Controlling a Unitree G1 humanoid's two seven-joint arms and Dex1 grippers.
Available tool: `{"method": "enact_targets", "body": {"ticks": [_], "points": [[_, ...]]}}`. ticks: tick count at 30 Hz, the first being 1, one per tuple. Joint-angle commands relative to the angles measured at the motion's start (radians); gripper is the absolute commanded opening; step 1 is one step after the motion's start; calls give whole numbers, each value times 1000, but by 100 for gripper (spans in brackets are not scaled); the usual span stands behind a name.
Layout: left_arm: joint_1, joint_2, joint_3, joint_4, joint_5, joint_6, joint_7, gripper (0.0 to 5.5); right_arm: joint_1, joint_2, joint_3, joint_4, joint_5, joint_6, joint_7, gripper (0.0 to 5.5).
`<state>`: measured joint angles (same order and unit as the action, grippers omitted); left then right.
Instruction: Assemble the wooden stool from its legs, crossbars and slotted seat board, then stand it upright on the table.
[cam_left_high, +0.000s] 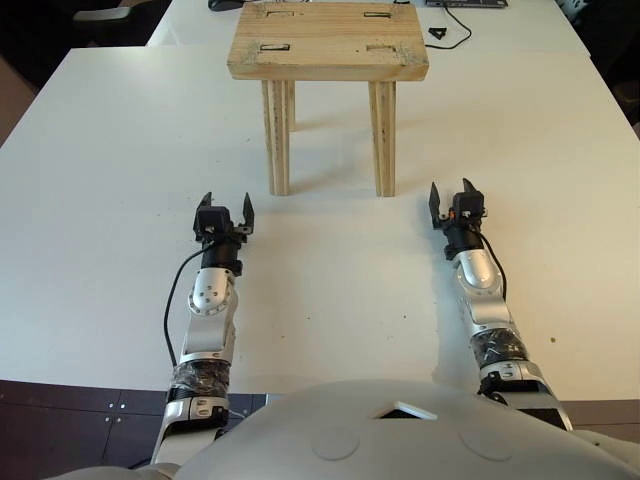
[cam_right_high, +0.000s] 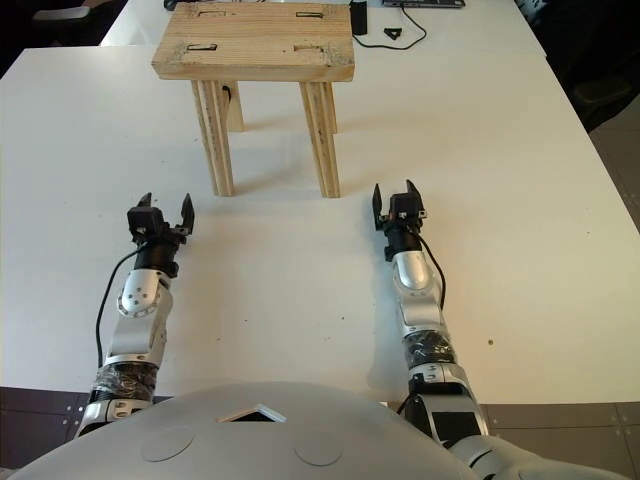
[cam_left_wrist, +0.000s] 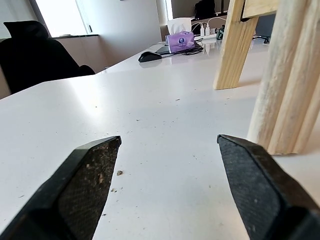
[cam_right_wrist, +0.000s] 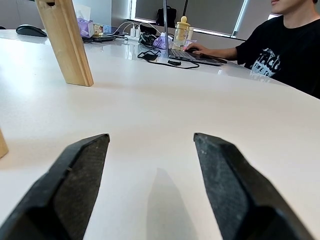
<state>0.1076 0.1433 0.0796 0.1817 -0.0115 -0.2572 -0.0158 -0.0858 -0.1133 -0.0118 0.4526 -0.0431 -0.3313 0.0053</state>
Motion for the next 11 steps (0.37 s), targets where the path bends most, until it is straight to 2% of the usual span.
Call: {"method": "enact_targets", "body": {"ticks": [1,11], "points": [[-27,-12,-12,41,48,-26,35,357,-55,-13,-20,63,-3,18,-8,312],[-75,-43,-25,107,87,-47,76,357,-144,-43,-48,156,1,-6,-4,312]]}}
